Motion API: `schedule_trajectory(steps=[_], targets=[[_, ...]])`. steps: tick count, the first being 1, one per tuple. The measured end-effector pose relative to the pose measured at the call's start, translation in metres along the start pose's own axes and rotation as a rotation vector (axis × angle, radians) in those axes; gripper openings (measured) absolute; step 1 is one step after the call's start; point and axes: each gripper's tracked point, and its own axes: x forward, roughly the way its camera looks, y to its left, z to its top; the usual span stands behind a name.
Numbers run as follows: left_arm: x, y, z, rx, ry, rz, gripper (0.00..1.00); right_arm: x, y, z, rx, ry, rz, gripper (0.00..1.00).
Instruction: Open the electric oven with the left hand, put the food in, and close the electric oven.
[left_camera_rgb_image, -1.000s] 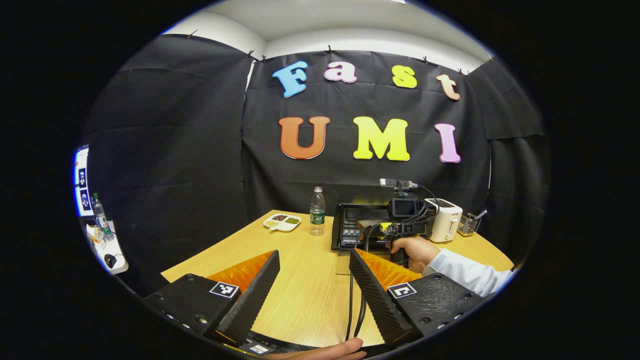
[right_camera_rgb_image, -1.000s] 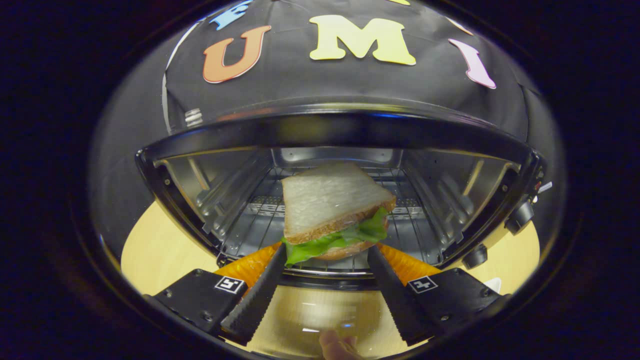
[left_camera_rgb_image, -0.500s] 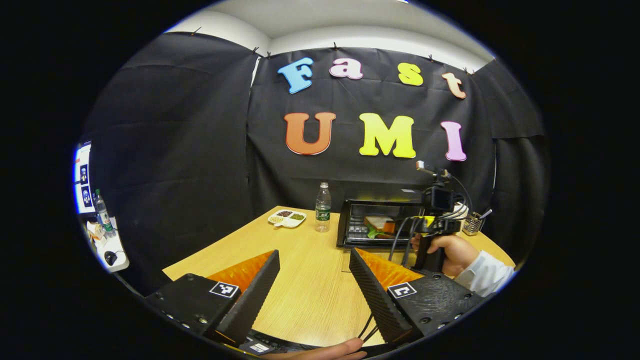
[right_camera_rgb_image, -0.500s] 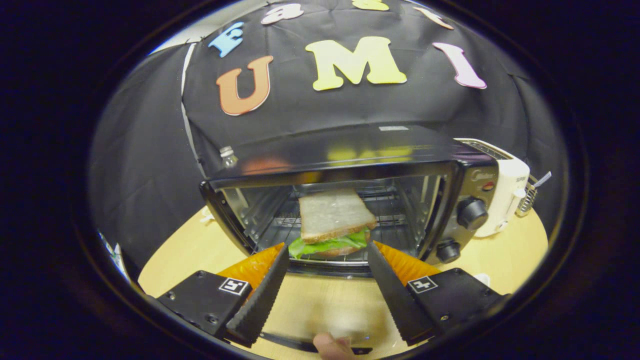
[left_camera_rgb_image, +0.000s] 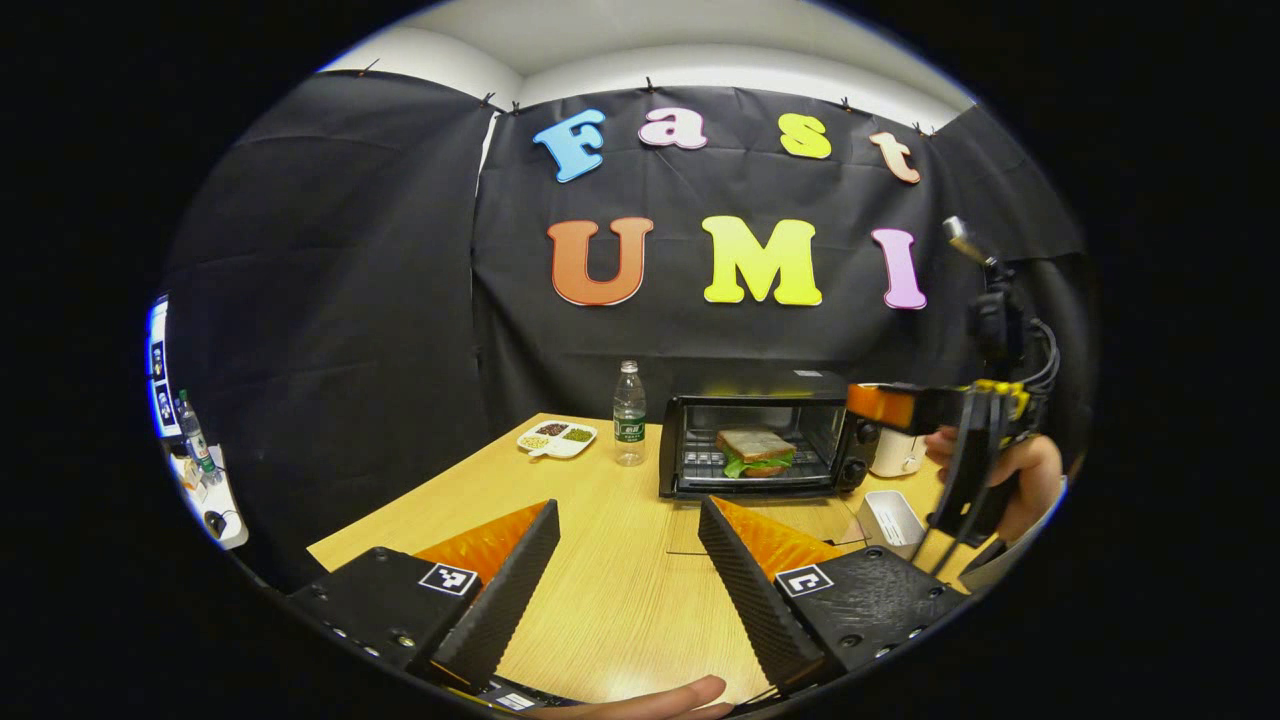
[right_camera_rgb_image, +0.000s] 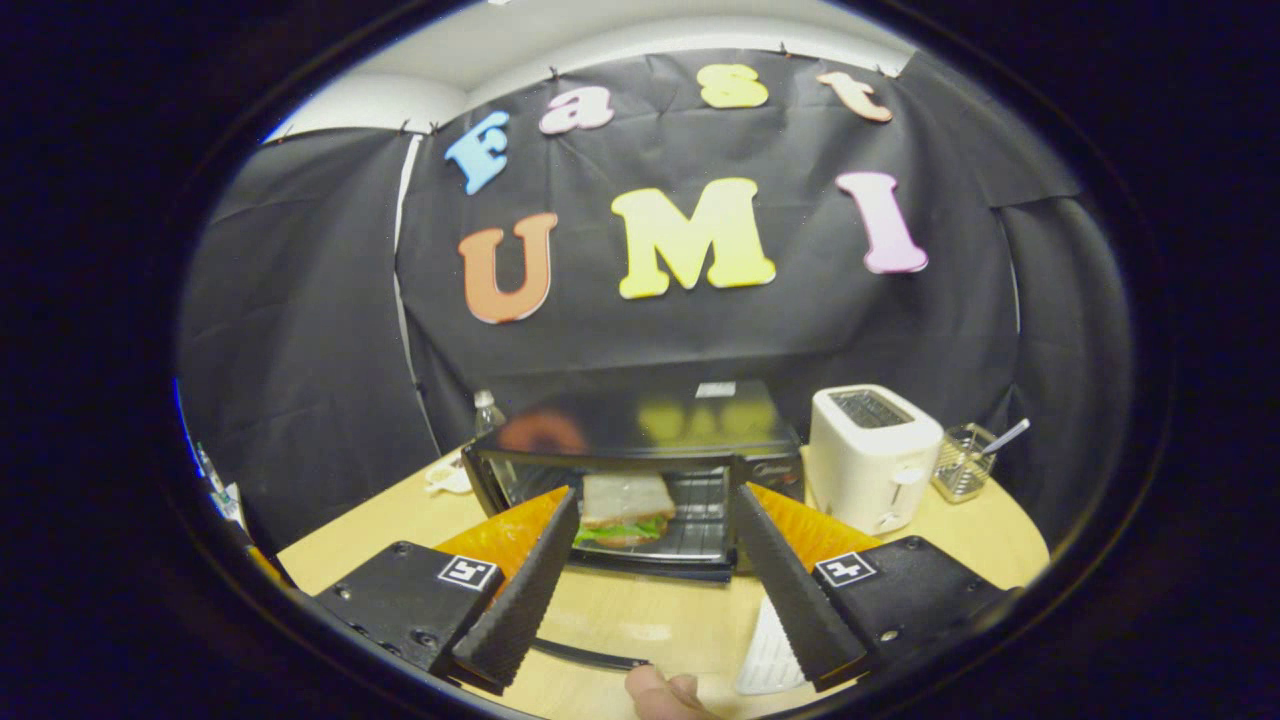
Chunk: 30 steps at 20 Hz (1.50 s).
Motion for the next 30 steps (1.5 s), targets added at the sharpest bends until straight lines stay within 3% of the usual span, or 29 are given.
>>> schedule_trajectory(steps=[3,4,5,6,8,9,14,15,16,18,19,20,21,23,24,25,26,27,28,30], targets=[[0.017,-0.025,-0.011,-0.014,0.030,-0.033,0.93,-0.043,-0.025,0.042,-0.035,-0.112,-0.044,1.00],[0.021,-0.033,-0.017,-0.019,0.042,-0.043,0.93,-0.058,-0.036,0.061,-0.053,-0.168,-0.072,0.89],[0.026,-0.039,-0.023,-0.018,0.050,-0.039,0.93,-0.072,-0.043,0.078,-0.077,-0.214,-0.095,1.00],[0.029,-0.047,-0.026,-0.010,0.052,-0.047,0.93,-0.086,-0.051,0.089,-0.096,-0.244,-0.113,0.89],[0.038,-0.070,-0.040,0.012,0.070,-0.077,0.93,-0.112,-0.061,0.102,-0.098,-0.281,-0.116,0.89],[0.044,-0.079,-0.048,0.026,0.083,-0.085,0.93,-0.120,-0.065,0.105,-0.093,-0.280,-0.109,1.00],[0.067,-0.130,-0.083,0.008,0.127,-0.154,0.93,-0.158,-0.107,0.114,-0.038,-0.258,-0.149,1.00],[0.072,-0.142,-0.094,0.014,0.151,-0.177,0.93,-0.167,-0.117,0.116,-0.041,-0.266,-0.169,0.89],[0.077,-0.146,-0.107,0.026,0.188,-0.178,0.93,-0.175,-0.127,0.117,-0.051,-0.270,-0.194,0.89],[0.086,-0.151,-0.129,0.053,0.255,-0.164,0.94,-0.187,-0.142,0.115,-0.042,-0.276,-0.239,0.89],[0.089,-0.153,-0.139,0.064,0.282,-0.161,0.94,-0.193,-0.139,0.114,-0.029,-0.283,-0.232,1.00],[0.093,-0.157,-0.149,0.068,0.316,-0.154,0.94,-0.196,-0.135,0.110,-0.015,-0.280,-0.217,0.89],[0.095,-0.159,-0.157,0.072,0.351,-0.155,0.94,-0.198,-0.134,0.105,-0.006,-0.272,-0.210,1.00],[0.098,-0.168,-0.164,0.077,0.383,-0.172,0.94,-0.202,-0.135,0.098,-0.004,-0.252,-0.202,1.00],[0.099,-0.171,-0.165,0.078,0.385,-0.178,0.94,-0.207,-0.139,0.100,-0.012,-0.259,-0.207,0.89],[0.102,-0.172,-0.166,0.078,0.390,-0.179,0.94,-0.210,-0.140,0.102,-0.026,-0.266,-0.215,0.89],[0.104,-0.170,-0.171,0.077,0.399,-0.177,0.94,-0.213,-0.143,0.105,-0.041,-0.279,-0.228,1.00],[0.106,-0.172,-0.174,0.073,0.413,-0.182,0.94,-0.218,-0.147,0.106,-0.057,-0.288,-0.243,0.89],[0.108,-0.176,-0.179,0.059,0.436,-0.199,0.94,-0.221,-0.151,0.103,-0.063,-0.290,-0.255,1.00],[0.112,-0.180,-0.182,0.043,0.472,-0.207,0.94,-0.224,-0.155,0.099,-0.061,-0.286,-0.260,1.00]])
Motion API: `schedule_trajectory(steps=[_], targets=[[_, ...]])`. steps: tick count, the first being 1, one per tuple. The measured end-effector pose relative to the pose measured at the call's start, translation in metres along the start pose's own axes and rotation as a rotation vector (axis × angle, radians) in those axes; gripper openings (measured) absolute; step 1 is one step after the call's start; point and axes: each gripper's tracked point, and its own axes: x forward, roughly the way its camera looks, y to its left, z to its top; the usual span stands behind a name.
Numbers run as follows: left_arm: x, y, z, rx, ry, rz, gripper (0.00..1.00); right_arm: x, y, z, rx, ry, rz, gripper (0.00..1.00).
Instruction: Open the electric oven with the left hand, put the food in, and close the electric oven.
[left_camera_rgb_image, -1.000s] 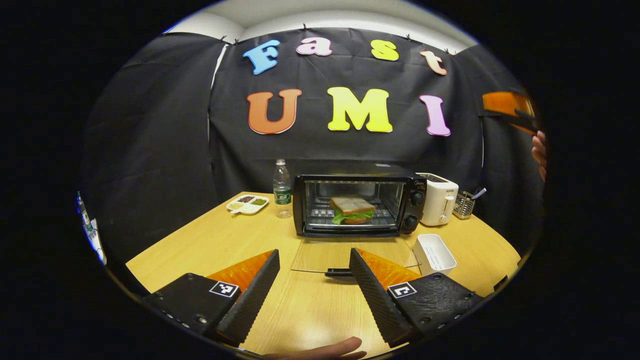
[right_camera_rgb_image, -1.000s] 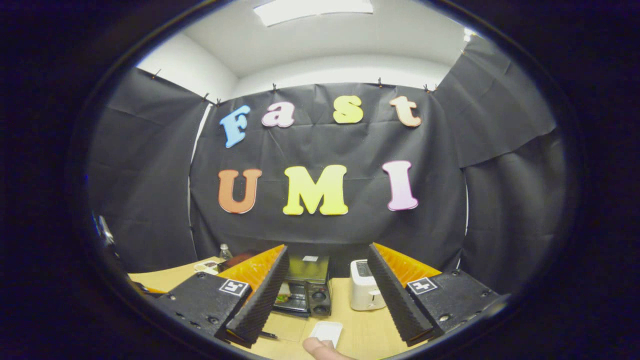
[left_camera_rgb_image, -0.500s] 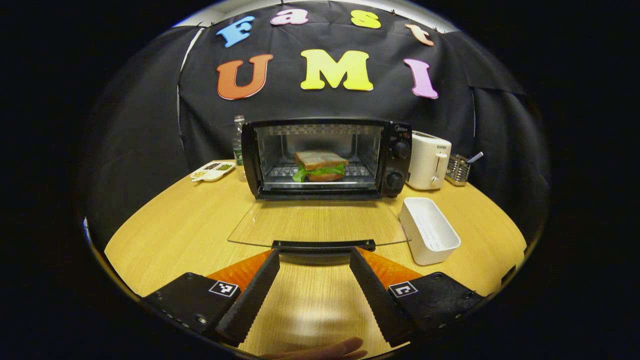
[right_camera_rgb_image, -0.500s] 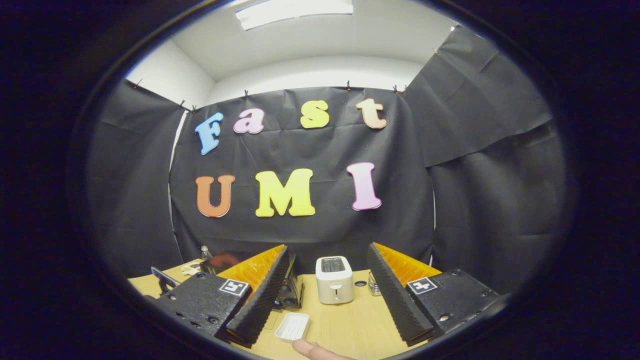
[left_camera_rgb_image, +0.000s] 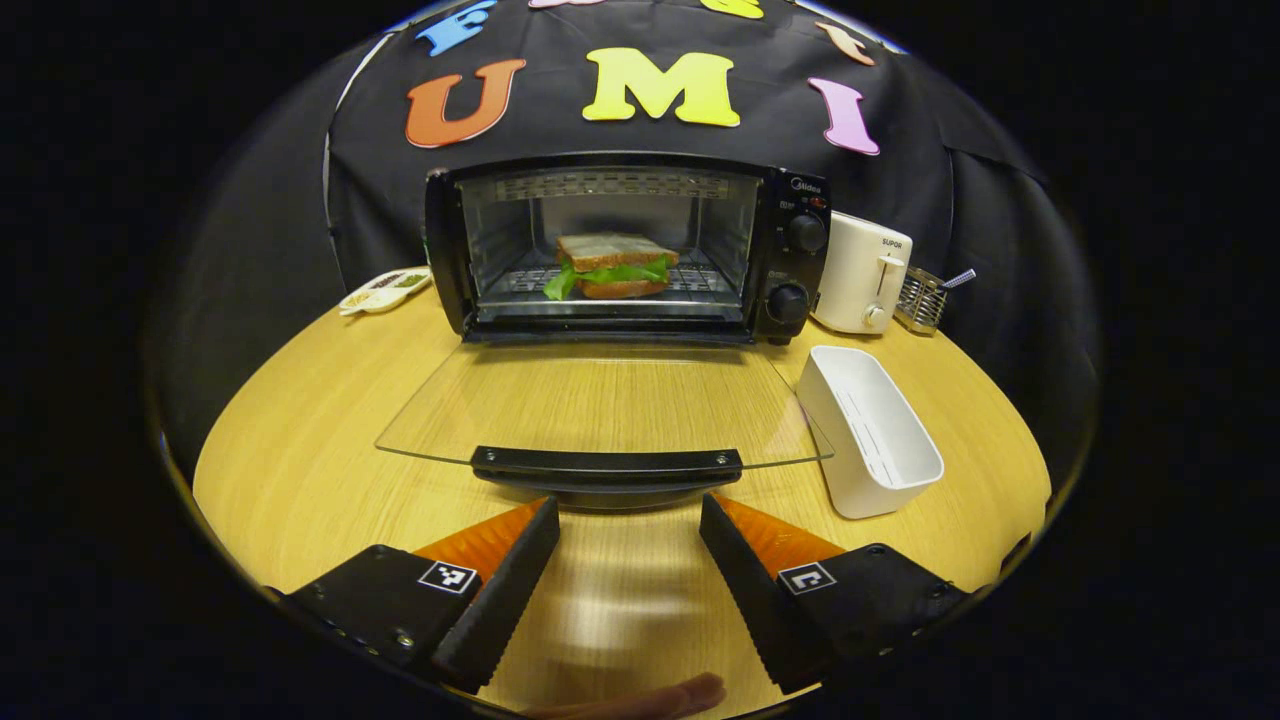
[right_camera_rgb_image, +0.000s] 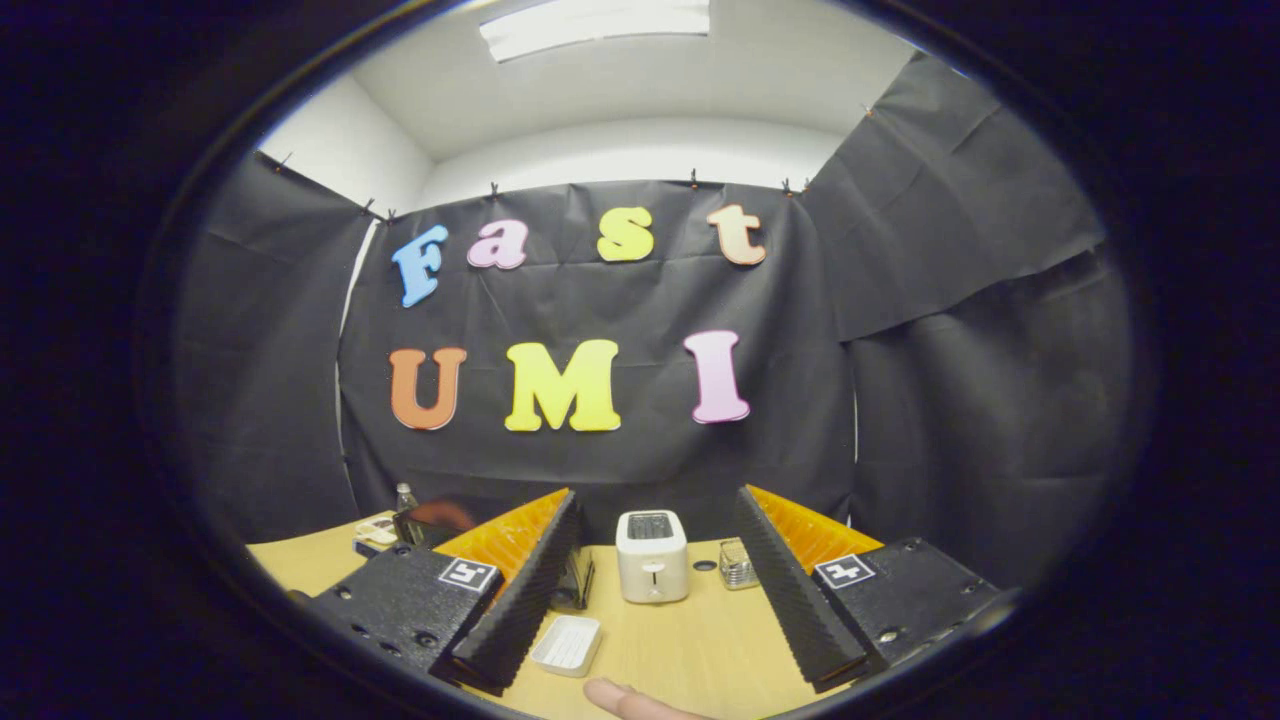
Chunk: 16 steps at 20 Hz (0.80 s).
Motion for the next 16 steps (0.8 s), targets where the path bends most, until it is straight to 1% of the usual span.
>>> schedule_trajectory(steps=[1,2,5,6,9,10,11,12,13,14,15,16], targets=[[0.004,0.006,-0.001,0.002,0.006,0.020,0.94,-0.001,-0.004,-0.002,0.001,0.006,-0.005,1.00],[0.006,0.005,-0.005,-0.003,0.021,0.017,0.94,0.000,-0.009,-0.004,-0.001,0.010,-0.013,1.00],[0.007,0.005,-0.004,-0.019,0.016,0.011,0.94,0.000,-0.023,-0.007,-0.027,0.023,-0.046,1.00],[0.006,0.004,-0.005,-0.016,0.017,0.013,0.94,-0.001,-0.024,-0.007,-0.034,0.023,-0.050,0.89],[0.003,0.004,0.000,0.008,0.007,0.024,0.93,-0.002,-0.024,-0.008,-0.025,0.023,-0.041,0.89],[0.001,0.004,0.002,0.012,0.001,0.026,0.93,-0.001,-0.023,-0.011,-0.024,0.030,-0.038,1.00],[-0.001,0.003,0.005,0.015,-0.005,0.028,0.93,-0.001,-0.023,-0.013,-0.026,0.032,-0.035,1.00],[-0.003,0.005,0.009,0.015,-0.011,0.037,0.93,-0.001,-0.025,-0.015,-0.030,0.034,-0.038,0.89],[-0.004,0.006,0.014,0.023,-0.027,0.045,0.94,-0.001,-0.025,-0.017,-0.037,0.039,-0.043,0.89],[-0.001,0.007,0.016,0.031,-0.033,0.043,0.94,0.000,-0.026,-0.019,-0.041,0.043,-0.045,1.00],[0.000,0.006,0.014,0.031,-0.023,0.040,0.94,0.000,-0.026,-0.020,-0.042,0.045,-0.044,1.00],[0.000,0.006,0.015,0.029,-0.017,0.037,0.94,-0.001,-0.026,-0.021,-0.043,0.051,-0.043,0.89]])
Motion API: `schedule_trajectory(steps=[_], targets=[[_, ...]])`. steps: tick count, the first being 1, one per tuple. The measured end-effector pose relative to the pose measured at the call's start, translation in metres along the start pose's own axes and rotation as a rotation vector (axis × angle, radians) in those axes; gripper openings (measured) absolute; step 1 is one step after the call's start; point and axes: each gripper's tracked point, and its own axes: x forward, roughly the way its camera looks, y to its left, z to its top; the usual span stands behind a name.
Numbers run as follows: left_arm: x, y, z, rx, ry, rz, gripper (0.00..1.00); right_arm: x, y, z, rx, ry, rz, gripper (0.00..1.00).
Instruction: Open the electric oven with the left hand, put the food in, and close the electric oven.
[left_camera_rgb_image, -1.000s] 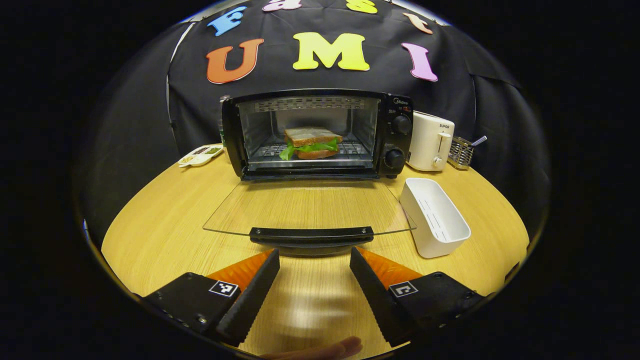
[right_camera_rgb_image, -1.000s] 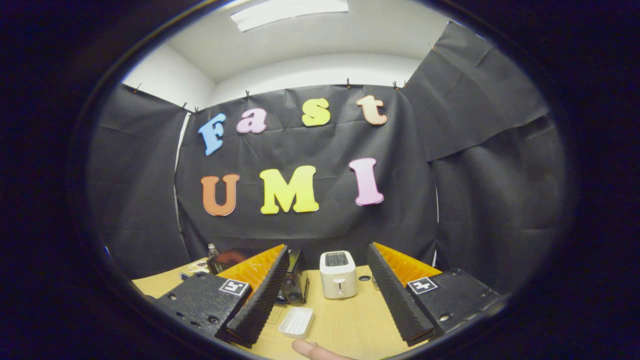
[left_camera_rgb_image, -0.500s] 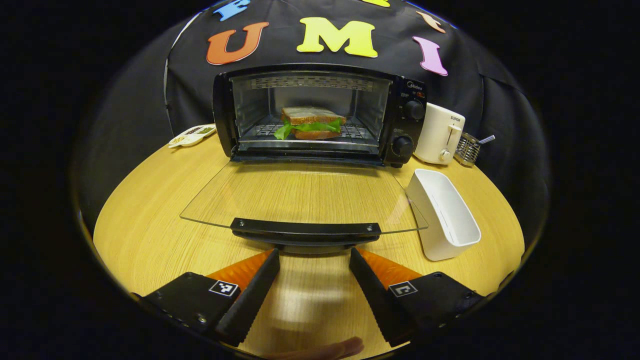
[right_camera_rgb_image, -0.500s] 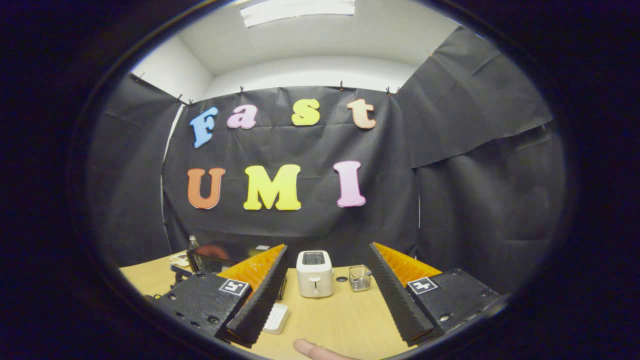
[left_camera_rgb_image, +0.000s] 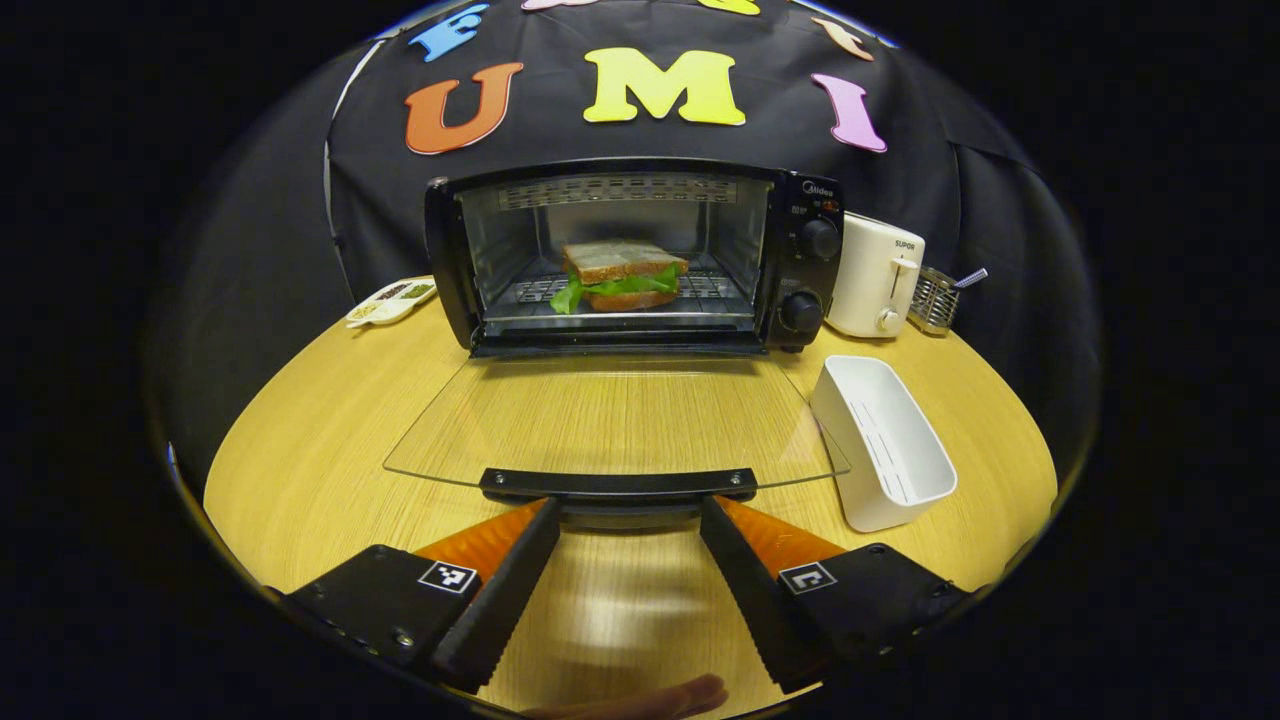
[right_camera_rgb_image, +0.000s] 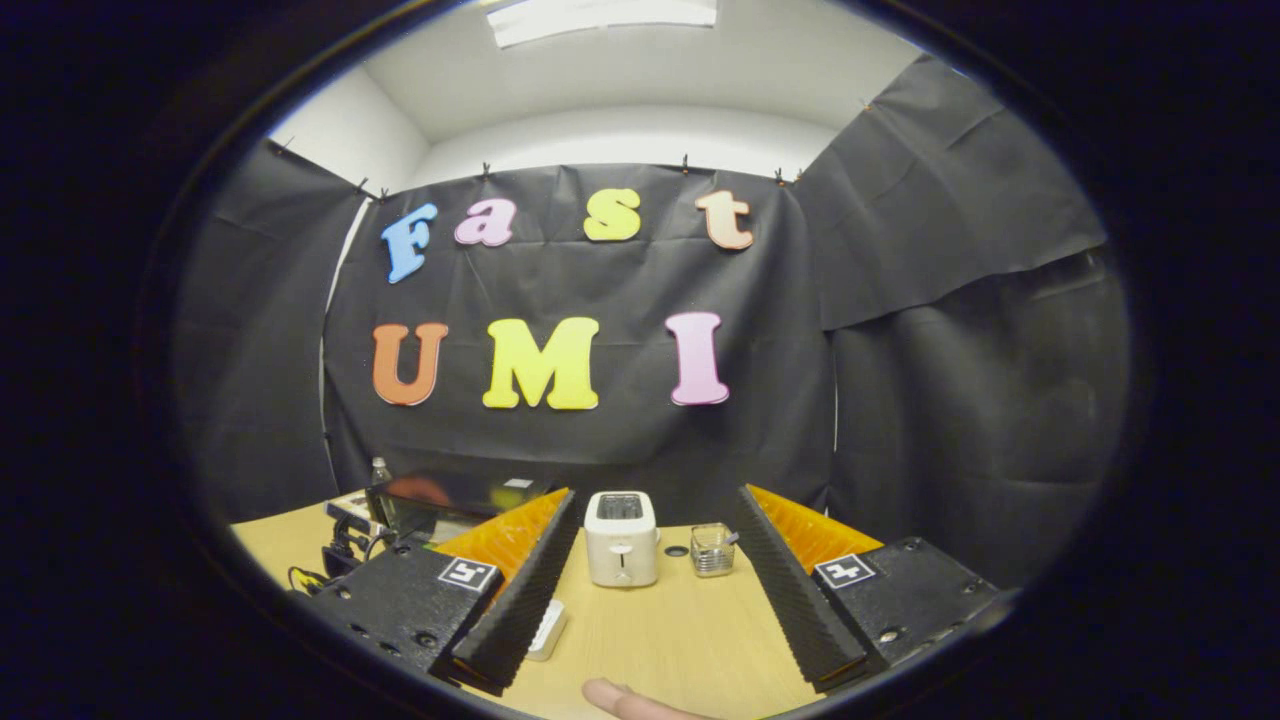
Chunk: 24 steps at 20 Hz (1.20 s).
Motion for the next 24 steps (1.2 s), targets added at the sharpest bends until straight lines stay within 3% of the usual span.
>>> schedule_trajectory(steps=[1,2,5,6,7,8,9,10,19,20,21,22,23,24], targets=[[0.000,0.000,0.000,0.000,0.004,0.000,0.94,0.000,0.000,-0.001,0.003,0.003,-0.002,0.89],[-0.001,0.000,0.001,0.002,0.000,0.000,0.94,0.001,0.000,-0.001,0.005,0.004,-0.001,1.00],[-0.003,0.000,0.005,0.002,-0.004,0.002,0.93,0.002,0.000,-0.002,0.007,0.006,-0.001,1.00],[-0.005,-0.001,0.007,0.003,-0.009,0.002,0.93,0.001,0.001,-0.003,0.008,0.009,0.001,0.89],[-0.006,0.000,0.010,0.006,-0.019,0.003,0.93,0.001,0.002,-0.003,0.008,0.009,0.004,0.89],[-0.009,0.000,0.014,0.007,-0.028,0.004,0.93,0.000,0.002,-0.003,0.007,0.008,0.005,1.00],[-0.010,0.000,0.018,0.010,-0.036,0.005,0.93,0.000,0.002,-0.003,0.003,0.007,0.003,1.00],[-0.012,0.000,0.021,0.010,-0.044,0.005,0.93,0.002,0.002,-0.002,0.001,0.000,-0.002,0.89],[-0.029,0.002,0.067,0.026,-0.167,0.010,0.93,-0.001,0.012,-0.004,-0.007,0.008,0.010,0.89],[-0.030,0.002,0.074,0.031,-0.188,0.012,0.93,-0.002,0.013,-0.002,-0.010,0.006,0.012,1.00],[-0.032,0.003,0.084,0.037,-0.214,0.017,0.94,-0.003,0.015,-0.001,-0.013,0.001,0.016,0.89],[-0.033,0.004,0.093,0.052,-0.237,0.025,0.94,-0.004,0.016,0.001,-0.013,-0.003,0.017,1.00],[-0.034,0.004,0.100,0.074,-0.263,0.035,0.88,-0.005,0.018,0.002,-0.013,-0.003,0.017,0.89],[-0.035,0.003,0.110,0.095,-0.286,0.046,0.96,-0.006,0.020,0.002,-0.016,-0.002,0.021,0.89]])
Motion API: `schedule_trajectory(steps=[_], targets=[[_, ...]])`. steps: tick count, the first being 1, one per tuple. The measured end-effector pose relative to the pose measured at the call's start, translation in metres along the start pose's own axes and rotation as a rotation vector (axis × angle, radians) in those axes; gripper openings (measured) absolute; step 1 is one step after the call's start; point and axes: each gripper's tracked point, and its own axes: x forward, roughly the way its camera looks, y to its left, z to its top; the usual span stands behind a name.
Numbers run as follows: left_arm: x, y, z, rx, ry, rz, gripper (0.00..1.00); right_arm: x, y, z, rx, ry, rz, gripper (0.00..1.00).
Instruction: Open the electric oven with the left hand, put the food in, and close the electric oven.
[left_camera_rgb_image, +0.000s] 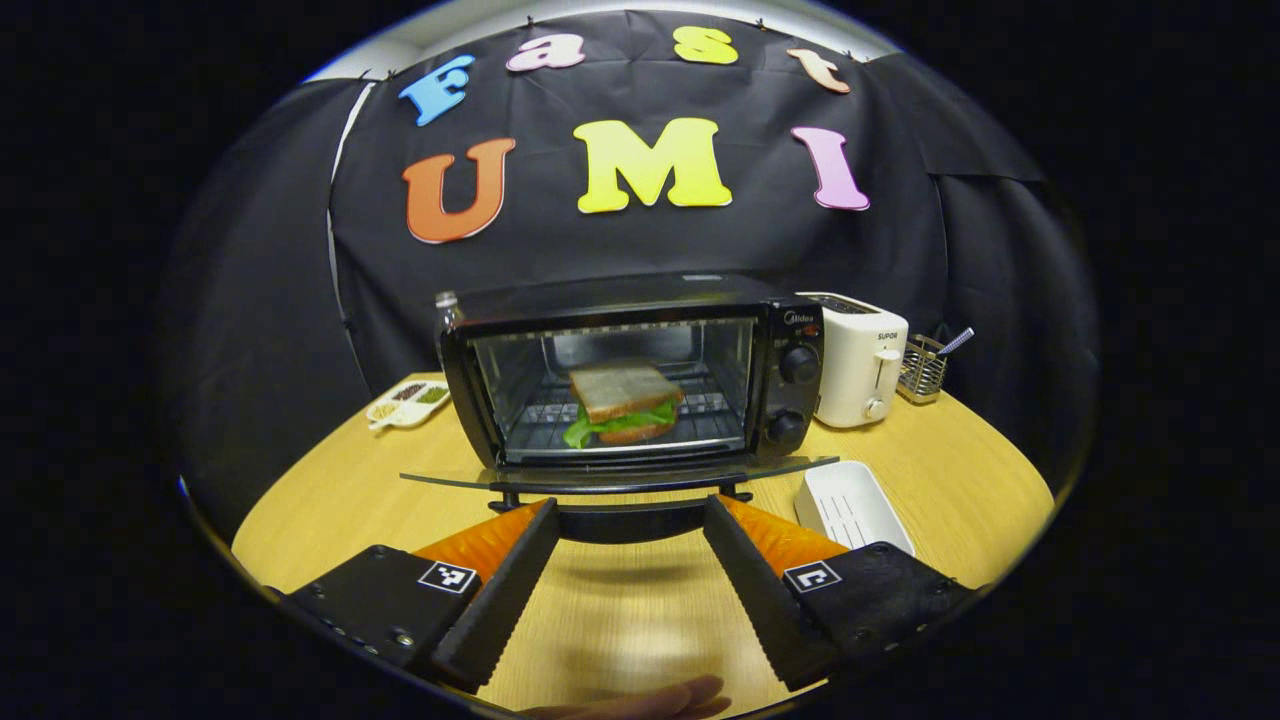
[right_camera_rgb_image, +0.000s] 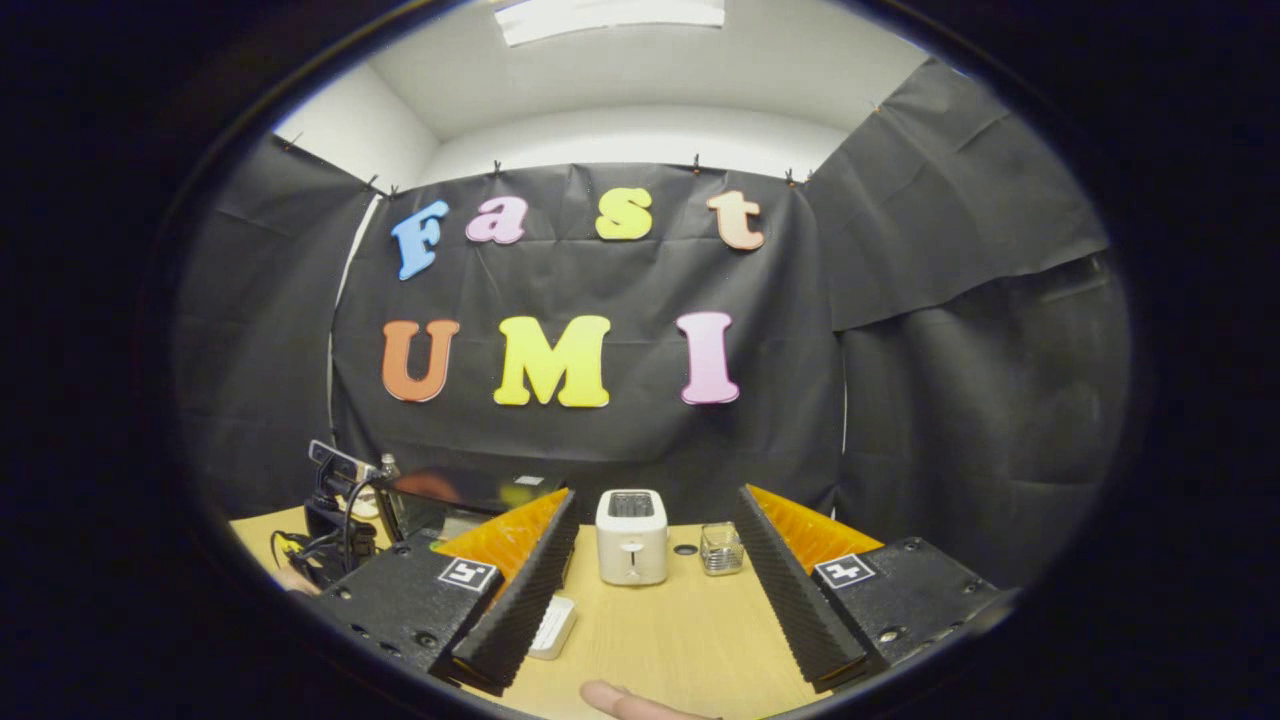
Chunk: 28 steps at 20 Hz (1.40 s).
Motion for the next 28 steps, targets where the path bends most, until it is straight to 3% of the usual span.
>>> schedule_trajectory(steps=[1,2,4,5,6,9,10,14,15,16,18,19,20,21,24,25,26,27,28], targets=[[0.003,0.001,0.007,0.022,-0.019,0.010,0.89,-0.002,0.002,0.001,-0.002,0.001,0.002,0.89],[0.008,0.001,0.014,0.042,-0.042,0.018,0.98,-0.004,0.003,0.002,-0.005,0.001,0.005,1.00],[0.022,0.005,0.018,0.060,-0.048,0.047,0.97,-0.011,0.005,0.005,-0.012,-0.004,0.012,1.00],[0.030,0.009,0.019,0.068,-0.046,0.065,0.89,-0.014,0.005,0.007,-0.014,-0.006,0.010,1.00],[0.037,0.010,0.017,0.060,-0.034,0.064,0.96,-0.017,0.003,0.008,-0.015,-0.010,0.004,0.89],[0.064,0.018,0.028,-0.006,-0.049,0.060,0.95,-0.026,-0.002,0.011,-0.021,-0.011,-0.019,0.89],[0.071,0.020,0.033,-0.018,-0.059,0.054,0.95,-0.029,-0.003,0.012,-0.024,-0.009,-0.024,1.00],[0.072,0.029,0.043,-0.045,-0.055,0.049,0.95,-0.044,-0.004,0.017,-0.027,-0.016,-0.030,1.00],[0.063,0.029,0.046,-0.041,-0.061,0.048,0.96,-0.049,-0.006,0.020,-0.030,-0.017,-0.036,0.89],[0.052,0.029,0.051,-0.040,-0.081,0.044,0.96,-0.055,-0.008,0.022,-0.032,-0.012,-0.041,1.00],[0.024,0.025,0.064,-0.053,-0.125,0.027,0.96,-0.064,-0.002,0.023,-0.028,-0.004,-0.031,1.00],[0.009,0.024,0.070,-0.062,-0.142,0.020,0.95,-0.069,-0.001,0.024,-0.022,0.003,-0.025,0.90],[-0.008,0.025,0.074,-0.070,-0.159,0.022,0.95,-0.073,-0.001,0.023,-0.015,0.007,-0.021,1.00],[-0.025,0.027,0.079,-0.079,-0.175,0.029,0.95,-0.078,-0.001,0.026,-0.008,0.003,-0.020,0.89],[-0.085,0.028,0.104,-0.081,-0.248,0.030,0.95,-0.090,-0.004,0.032,0.018,-0.006,-0.027,0.89],[-0.105,0.029,0.111,-0.074,-0.267,0.032,0.95,-0.094,-0.004,0.032,0.028,-0.007,-0.029,1.00],[-0.124,0.030,0.116,-0.066,-0.285,0.037,0.95,-0.098,-0.004,0.034,0.037,-0.011,-0.030,1.00],[-0.143,0.031,0.122,-0.060,-0.301,0.044,0.95,-0.100,-0.004,0.035,0.038,-0.013,-0.027,0.89],[-0.161,0.032,0.127,-0.056,-0.316,0.048,0.95,-0.103,-0.005,0.034,0.037,-0.012,-0.026,0.89]])
